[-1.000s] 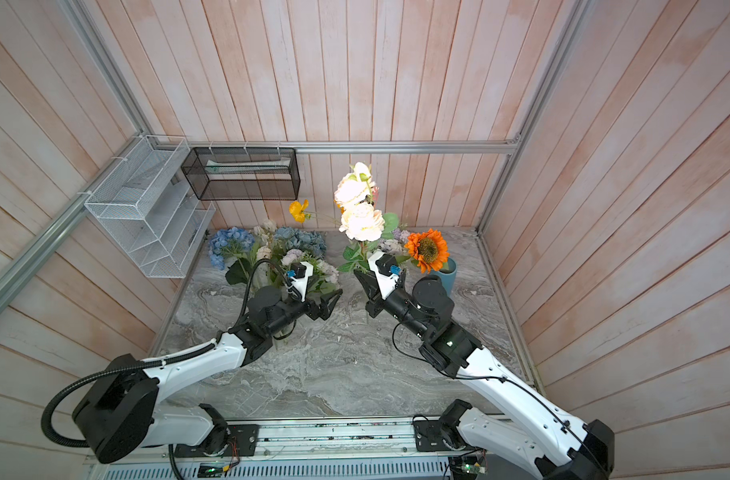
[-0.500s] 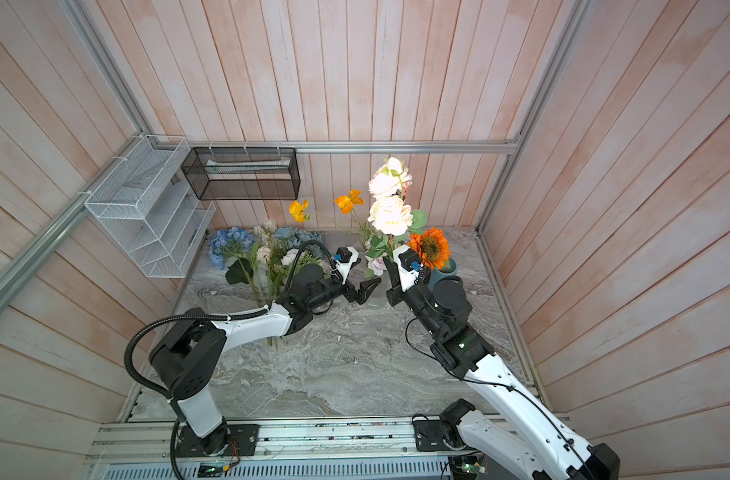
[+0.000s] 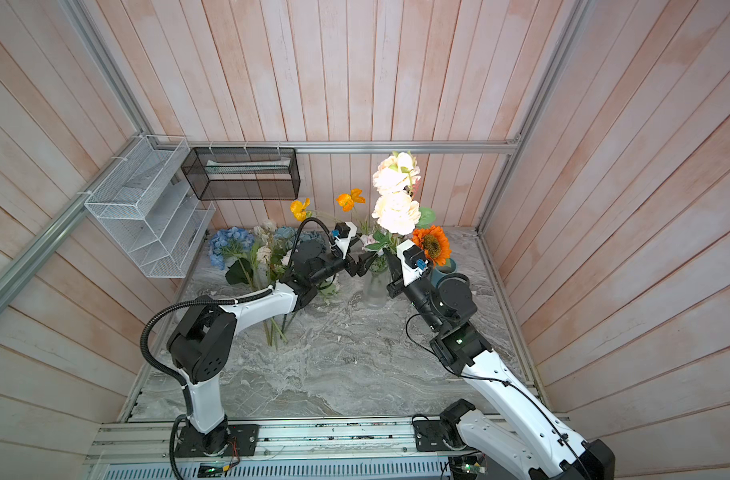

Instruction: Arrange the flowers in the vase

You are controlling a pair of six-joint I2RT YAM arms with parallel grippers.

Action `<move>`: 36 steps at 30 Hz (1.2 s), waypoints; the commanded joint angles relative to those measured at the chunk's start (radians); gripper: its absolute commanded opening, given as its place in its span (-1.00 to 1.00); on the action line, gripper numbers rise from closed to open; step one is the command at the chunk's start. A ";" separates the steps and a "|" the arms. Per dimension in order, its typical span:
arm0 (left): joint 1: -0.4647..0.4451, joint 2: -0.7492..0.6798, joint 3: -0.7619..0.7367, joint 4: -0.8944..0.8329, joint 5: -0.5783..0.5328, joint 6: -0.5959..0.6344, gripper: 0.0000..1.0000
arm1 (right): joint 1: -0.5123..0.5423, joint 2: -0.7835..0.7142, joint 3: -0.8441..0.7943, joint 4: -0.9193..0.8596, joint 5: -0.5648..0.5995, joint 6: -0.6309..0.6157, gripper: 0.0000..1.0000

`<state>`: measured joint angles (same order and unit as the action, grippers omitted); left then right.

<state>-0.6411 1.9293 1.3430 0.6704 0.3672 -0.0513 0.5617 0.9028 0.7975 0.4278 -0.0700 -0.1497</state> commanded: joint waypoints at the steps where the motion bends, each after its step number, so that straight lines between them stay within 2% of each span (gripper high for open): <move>1: 0.008 0.021 0.042 0.022 0.053 -0.004 0.60 | -0.006 0.009 -0.002 0.127 -0.031 0.000 -1.00; 16: 0.020 0.043 0.088 0.018 0.067 0.007 0.58 | -0.016 0.195 0.058 0.358 -0.046 -0.070 -1.00; 24: 0.029 0.055 0.119 0.014 0.082 0.011 0.58 | -0.028 0.276 0.097 0.406 -0.061 -0.075 -1.00; 36: 0.033 0.065 0.124 0.024 0.089 0.010 0.58 | -0.033 0.265 0.109 0.416 -0.125 -0.026 -1.00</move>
<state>-0.6132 1.9732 1.4361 0.6701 0.4412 -0.0521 0.5339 1.1851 0.8867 0.7979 -0.1650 -0.1898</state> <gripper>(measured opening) 0.790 0.078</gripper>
